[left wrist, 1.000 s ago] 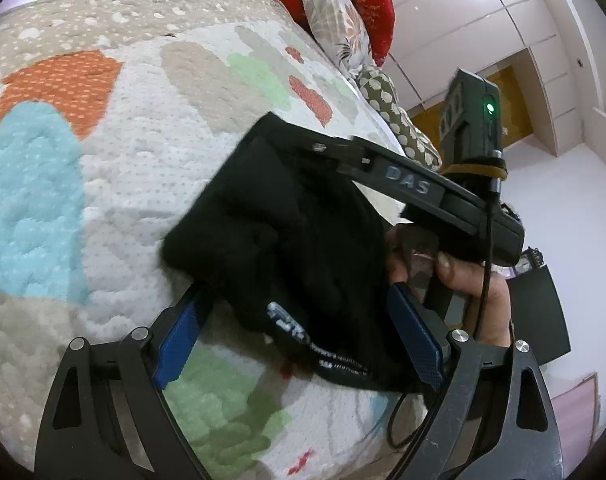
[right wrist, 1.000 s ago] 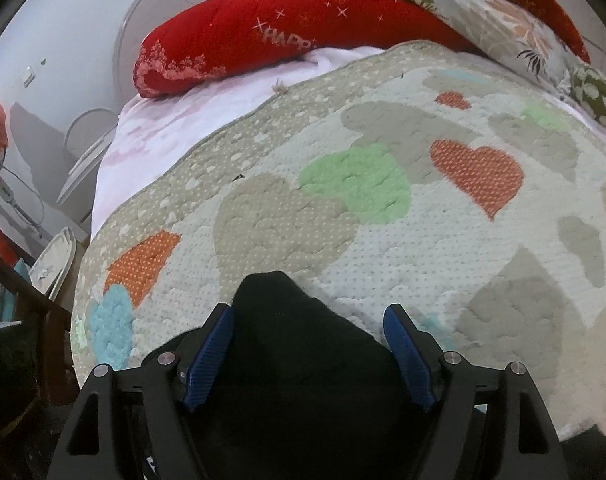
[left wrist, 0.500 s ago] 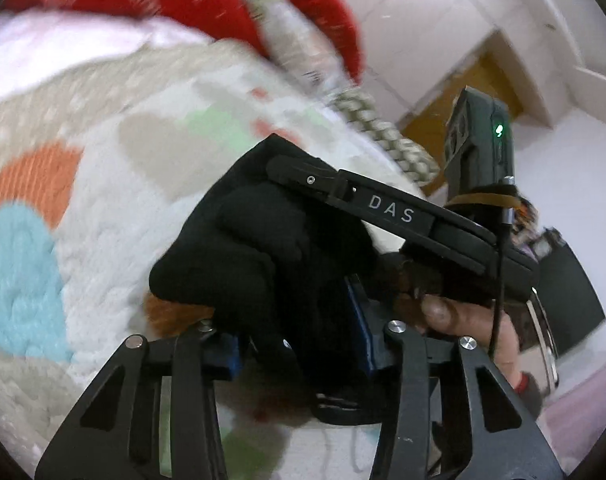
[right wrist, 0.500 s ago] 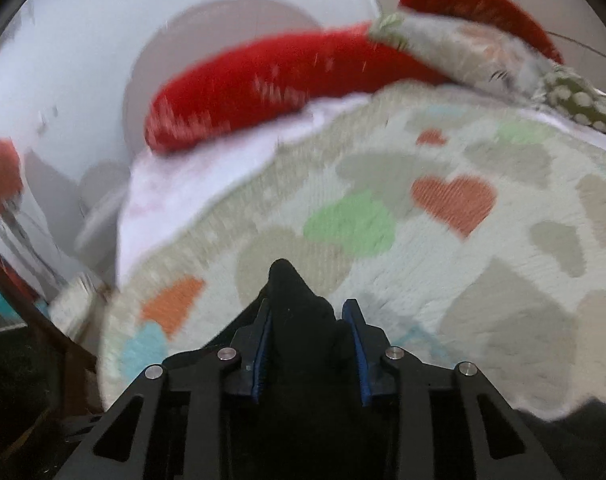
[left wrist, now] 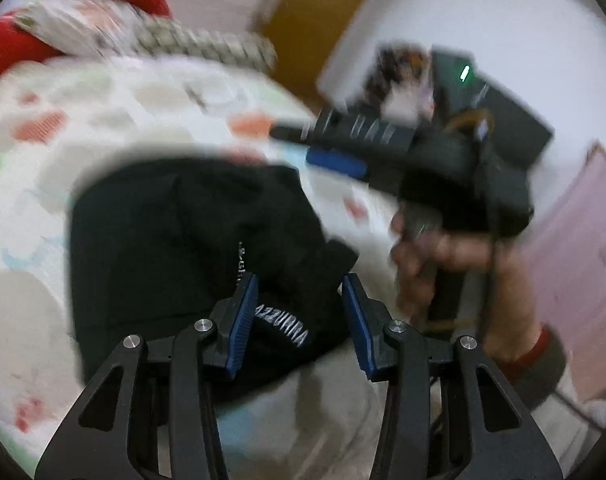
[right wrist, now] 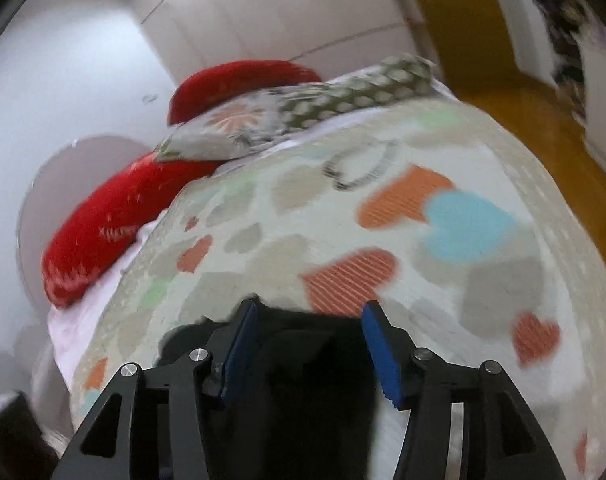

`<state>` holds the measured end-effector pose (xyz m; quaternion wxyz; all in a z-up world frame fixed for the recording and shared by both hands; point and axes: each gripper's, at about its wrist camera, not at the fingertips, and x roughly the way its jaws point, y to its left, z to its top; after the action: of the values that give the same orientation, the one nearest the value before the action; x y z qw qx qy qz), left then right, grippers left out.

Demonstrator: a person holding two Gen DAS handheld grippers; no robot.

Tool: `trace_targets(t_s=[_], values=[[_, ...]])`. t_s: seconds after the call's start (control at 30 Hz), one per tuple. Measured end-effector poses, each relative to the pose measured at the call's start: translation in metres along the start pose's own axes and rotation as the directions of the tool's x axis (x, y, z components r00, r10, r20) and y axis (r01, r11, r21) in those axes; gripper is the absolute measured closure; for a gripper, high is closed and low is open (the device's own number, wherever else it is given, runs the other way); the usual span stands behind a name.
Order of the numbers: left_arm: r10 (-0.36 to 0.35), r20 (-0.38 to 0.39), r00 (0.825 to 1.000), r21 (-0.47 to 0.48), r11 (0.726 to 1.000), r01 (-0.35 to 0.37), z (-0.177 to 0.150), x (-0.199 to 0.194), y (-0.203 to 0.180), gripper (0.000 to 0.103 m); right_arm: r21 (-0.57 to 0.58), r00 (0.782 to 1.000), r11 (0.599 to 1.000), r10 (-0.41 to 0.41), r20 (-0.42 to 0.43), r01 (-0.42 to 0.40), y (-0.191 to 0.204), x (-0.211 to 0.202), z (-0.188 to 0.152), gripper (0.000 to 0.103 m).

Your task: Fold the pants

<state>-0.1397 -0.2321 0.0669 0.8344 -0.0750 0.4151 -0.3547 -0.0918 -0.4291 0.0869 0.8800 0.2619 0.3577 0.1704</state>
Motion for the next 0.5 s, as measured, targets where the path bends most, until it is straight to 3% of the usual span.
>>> trace_targets(t_s=[0.07, 0.17, 0.23, 0.3, 0.37, 0.4, 0.43, 0.47, 0.5], values=[[0.011, 0.013, 1.0, 0.076, 0.997, -0.012, -0.006, -0.008, -0.011, 0.061, 0.055, 0.999, 0.998, 0.032, 0.012, -0.033, -0.014, -0.015, -0.008, 0.042], [0.039, 0.061, 0.997, 0.144, 0.988, -0.047, -0.008, -0.036, -0.012, 0.048, 0.069, 0.998, 0.995, 0.064, 0.024, -0.065, -0.019, -0.029, -0.017, 0.026], [0.056, 0.101, 0.993, 0.135, 0.988, -0.069, -0.008, -0.054, -0.001, 0.034, 0.07, 0.995, 0.993, 0.099, 0.002, -0.099, -0.016, -0.027, -0.022, 0.024], [0.099, 0.152, 0.983, 0.106, 0.988, -0.116, -0.007, -0.067, 0.012, 0.031, 0.058, 0.991, 0.99, 0.13, -0.031, -0.128, -0.01, -0.018, -0.028, 0.024], [0.157, 0.157, 0.975, 0.064, 0.984, -0.169, -0.005, -0.068, 0.03, 0.031, 0.038, 0.988, 0.99, 0.135, -0.08, -0.133, 0.002, 0.002, -0.036, 0.025], [0.184, 0.144, 0.972, 0.036, 0.981, -0.191, -0.004, -0.065, 0.039, 0.031, 0.023, 0.984, 0.991, 0.137, -0.11, -0.135, 0.006, 0.011, -0.042, 0.031], [0.2, 0.135, 0.97, 0.018, 0.979, -0.205, -0.007, -0.066, 0.042, 0.031, -0.014, 0.984, 0.992, 0.119, -0.135, -0.122, 0.014, 0.021, -0.046, 0.059], [0.216, 0.126, 0.968, -0.009, 0.976, -0.217, -0.009, -0.066, 0.051, 0.031, -0.073, 0.988, 0.994, 0.076, -0.133, -0.086, 0.022, 0.026, -0.048, 0.072], [0.223, 0.118, 0.968, -0.033, 0.975, -0.221, -0.007, -0.065, 0.057, 0.031, -0.106, 0.992, 0.992, 0.057, -0.115, -0.069, 0.026, 0.024, -0.049, 0.074]])
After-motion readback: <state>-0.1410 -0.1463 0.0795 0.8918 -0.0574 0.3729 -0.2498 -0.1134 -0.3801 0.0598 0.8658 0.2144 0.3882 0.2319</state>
